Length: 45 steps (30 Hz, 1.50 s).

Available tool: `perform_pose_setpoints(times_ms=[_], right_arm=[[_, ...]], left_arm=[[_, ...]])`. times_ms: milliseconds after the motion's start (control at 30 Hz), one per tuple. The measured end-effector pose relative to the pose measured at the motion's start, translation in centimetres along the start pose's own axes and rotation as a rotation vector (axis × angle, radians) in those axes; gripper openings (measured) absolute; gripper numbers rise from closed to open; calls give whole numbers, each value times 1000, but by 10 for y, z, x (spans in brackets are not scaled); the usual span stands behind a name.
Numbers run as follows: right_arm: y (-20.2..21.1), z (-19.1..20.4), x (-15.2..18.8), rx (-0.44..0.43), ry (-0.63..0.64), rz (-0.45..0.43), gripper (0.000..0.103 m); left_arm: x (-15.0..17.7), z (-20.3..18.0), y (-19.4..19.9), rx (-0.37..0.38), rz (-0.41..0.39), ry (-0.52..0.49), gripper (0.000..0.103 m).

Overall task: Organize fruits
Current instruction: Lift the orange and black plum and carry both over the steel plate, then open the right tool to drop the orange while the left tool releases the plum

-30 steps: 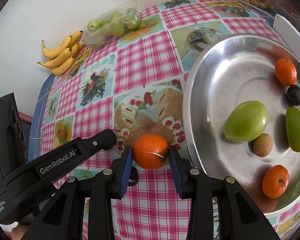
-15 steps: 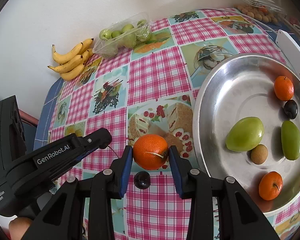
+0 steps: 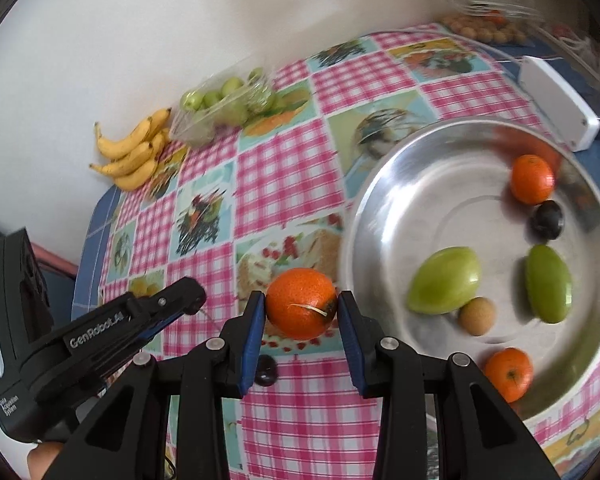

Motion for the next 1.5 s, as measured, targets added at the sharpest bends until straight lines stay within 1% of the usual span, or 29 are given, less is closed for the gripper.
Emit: perform_pose_setpoints(times_ms=[167, 400, 533, 633, 833, 1033, 1500], right_arm=[[15, -31, -4, 28, -65, -31, 38], [32, -79, 0, 48, -169, -51, 38], [38, -98, 2, 65, -208, -63, 38], [42, -109, 4, 80, -223, -66, 38], [42, -116, 8, 84, -233, -52, 38], [34, -115, 12, 105, -222, -22, 39], [26, -118, 18, 111, -241, 9, 39]], left_arm=[[16, -23, -5, 8, 17, -61, 27], [54, -72, -16, 17, 48, -197, 27], [74, -96, -20, 28, 66, -267, 27], [85, -107, -25, 33, 84, -297, 27], [95, -114, -31, 17, 94, -333, 27], [98, -110, -37, 10, 114, -324, 27], [100, -107, -42, -12, 119, -331, 27]])
Point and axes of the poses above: each gripper's, at about its wrist camera, not at the fingertips, and y roughly against the way its jaws point, z to its left, x to its underside, the point moved 7 cm from there along -y, roughly the way its jaws point, and after that the axes turned 8 degrees about y, right-handed, at the moved point
